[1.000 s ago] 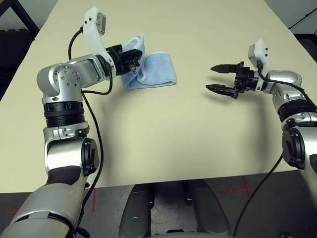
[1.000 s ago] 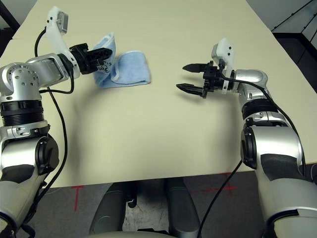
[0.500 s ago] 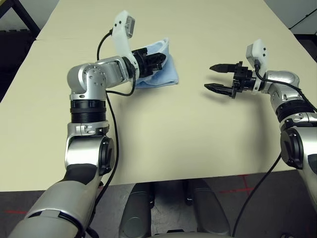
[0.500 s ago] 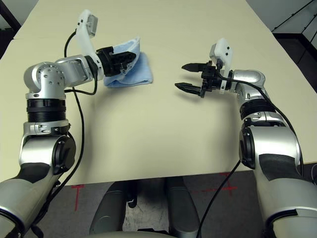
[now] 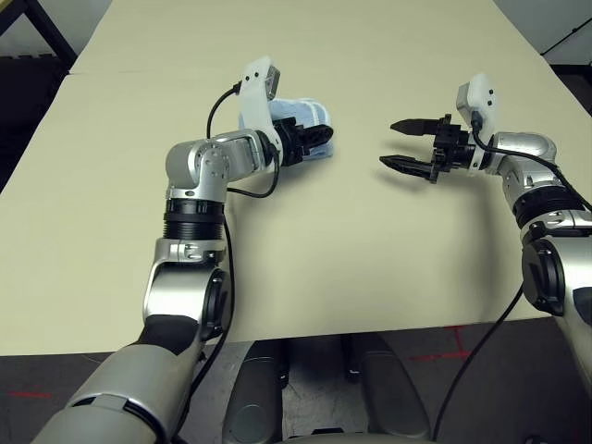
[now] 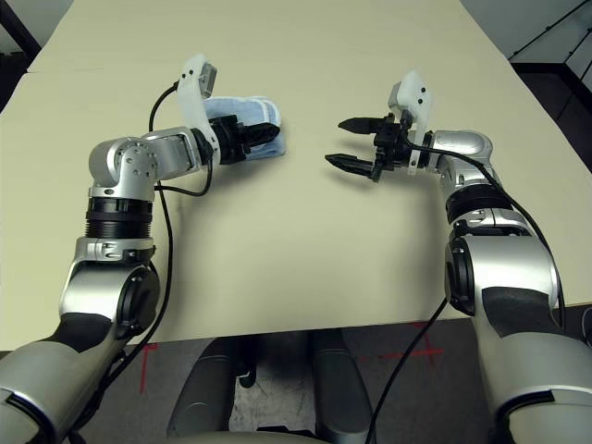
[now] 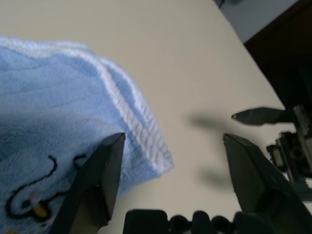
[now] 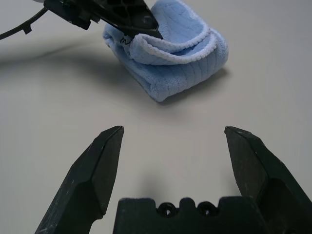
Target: Fold the towel and set it aside.
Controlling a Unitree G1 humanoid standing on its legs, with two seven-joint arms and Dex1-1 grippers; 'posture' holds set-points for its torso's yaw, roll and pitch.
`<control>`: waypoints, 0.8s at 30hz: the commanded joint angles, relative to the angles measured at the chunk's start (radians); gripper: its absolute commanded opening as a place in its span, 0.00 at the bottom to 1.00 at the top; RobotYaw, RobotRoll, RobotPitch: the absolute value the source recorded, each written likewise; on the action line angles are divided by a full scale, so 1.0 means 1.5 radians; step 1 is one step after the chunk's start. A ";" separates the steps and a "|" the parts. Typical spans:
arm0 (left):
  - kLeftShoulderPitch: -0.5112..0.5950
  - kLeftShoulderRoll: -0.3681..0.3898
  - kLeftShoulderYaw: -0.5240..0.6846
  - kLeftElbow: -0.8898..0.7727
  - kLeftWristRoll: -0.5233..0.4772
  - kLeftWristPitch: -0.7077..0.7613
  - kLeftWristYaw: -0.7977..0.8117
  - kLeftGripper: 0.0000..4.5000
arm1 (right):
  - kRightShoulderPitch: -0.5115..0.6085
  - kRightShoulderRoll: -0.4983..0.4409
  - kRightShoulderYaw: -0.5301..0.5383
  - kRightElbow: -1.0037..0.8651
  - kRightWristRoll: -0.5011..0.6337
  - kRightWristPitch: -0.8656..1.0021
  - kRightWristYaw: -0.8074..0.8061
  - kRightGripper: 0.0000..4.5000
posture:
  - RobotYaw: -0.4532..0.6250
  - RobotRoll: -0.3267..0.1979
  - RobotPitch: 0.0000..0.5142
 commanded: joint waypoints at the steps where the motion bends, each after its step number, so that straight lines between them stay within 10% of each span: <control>1: 0.002 -0.021 0.023 0.008 -0.010 -0.022 0.021 1.00 | 0.001 0.000 0.005 0.000 -0.007 -0.008 -0.004 1.00 | 0.44 0.62 0.44; 9: 0.001 -0.017 -0.011 0.014 -0.007 -0.009 -0.013 1.00 | -0.004 0.004 0.001 0.001 -0.011 -0.011 -0.014 1.00 | 0.44 0.62 0.44; 19: 0.164 0.294 -0.183 -0.117 0.091 -0.281 -0.423 1.00 | -0.006 0.021 -0.040 -0.010 0.044 0.065 0.003 1.00 | 0.44 0.62 0.44; 24: 0.222 0.357 -0.166 -0.065 0.127 -0.470 -0.531 1.00 | 0.004 0.021 -0.037 -0.025 0.056 0.089 0.039 1.00 | 0.44 0.62 0.43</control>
